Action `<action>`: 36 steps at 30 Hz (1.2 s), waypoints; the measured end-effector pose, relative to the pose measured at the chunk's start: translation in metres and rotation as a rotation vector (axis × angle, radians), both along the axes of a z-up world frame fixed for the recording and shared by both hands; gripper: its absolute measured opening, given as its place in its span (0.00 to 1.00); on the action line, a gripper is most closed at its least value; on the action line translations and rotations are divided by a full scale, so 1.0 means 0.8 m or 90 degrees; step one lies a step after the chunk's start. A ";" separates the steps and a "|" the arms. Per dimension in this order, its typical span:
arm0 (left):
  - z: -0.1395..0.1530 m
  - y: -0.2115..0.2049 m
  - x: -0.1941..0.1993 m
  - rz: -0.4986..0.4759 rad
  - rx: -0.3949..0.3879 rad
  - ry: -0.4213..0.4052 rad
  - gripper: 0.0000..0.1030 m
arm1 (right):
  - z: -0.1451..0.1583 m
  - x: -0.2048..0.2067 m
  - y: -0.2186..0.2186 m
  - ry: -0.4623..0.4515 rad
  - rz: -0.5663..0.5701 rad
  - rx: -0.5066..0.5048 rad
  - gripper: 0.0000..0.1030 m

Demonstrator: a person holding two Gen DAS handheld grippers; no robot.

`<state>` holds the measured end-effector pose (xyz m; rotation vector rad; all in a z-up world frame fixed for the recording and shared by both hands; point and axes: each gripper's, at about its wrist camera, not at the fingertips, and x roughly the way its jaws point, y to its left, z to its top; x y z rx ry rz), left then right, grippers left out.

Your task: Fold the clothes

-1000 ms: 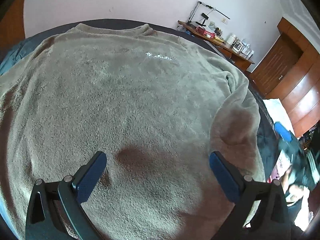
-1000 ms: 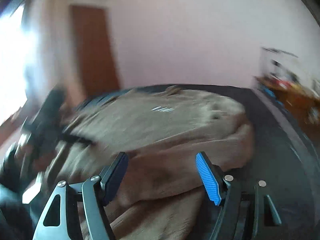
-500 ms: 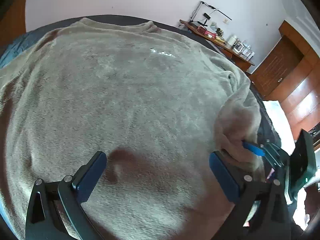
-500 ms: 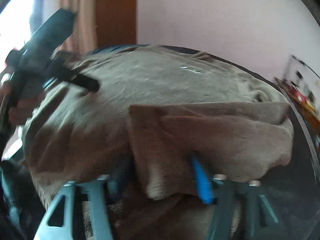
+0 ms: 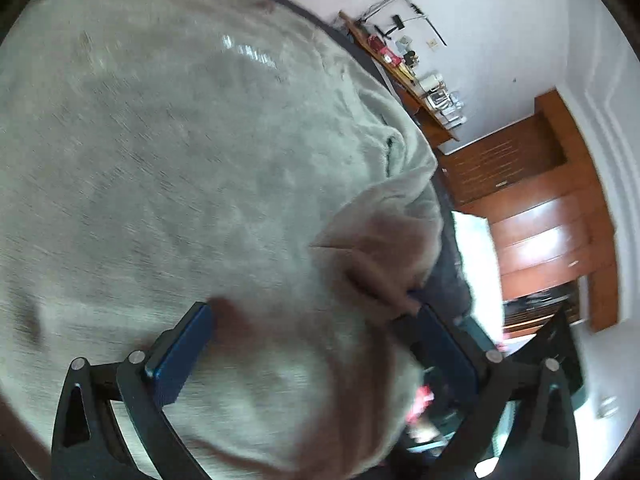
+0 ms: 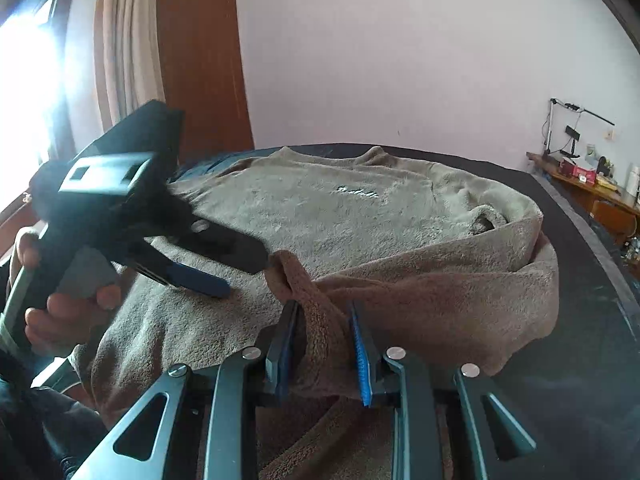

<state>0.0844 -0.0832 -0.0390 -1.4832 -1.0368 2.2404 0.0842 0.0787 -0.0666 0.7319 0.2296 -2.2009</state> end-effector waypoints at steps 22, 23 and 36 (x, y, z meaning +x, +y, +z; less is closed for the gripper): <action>-0.001 0.041 -0.054 -0.029 -0.078 -0.048 0.13 | -0.018 0.031 -0.009 -0.007 0.063 -0.024 0.30; 0.000 0.039 -0.054 -0.028 -0.078 -0.045 0.13 | -0.018 0.030 -0.005 -0.002 0.050 -0.023 0.32; -0.002 0.043 -0.055 -0.036 -0.094 -0.029 0.13 | -0.011 0.016 0.039 0.025 -0.057 -0.069 0.79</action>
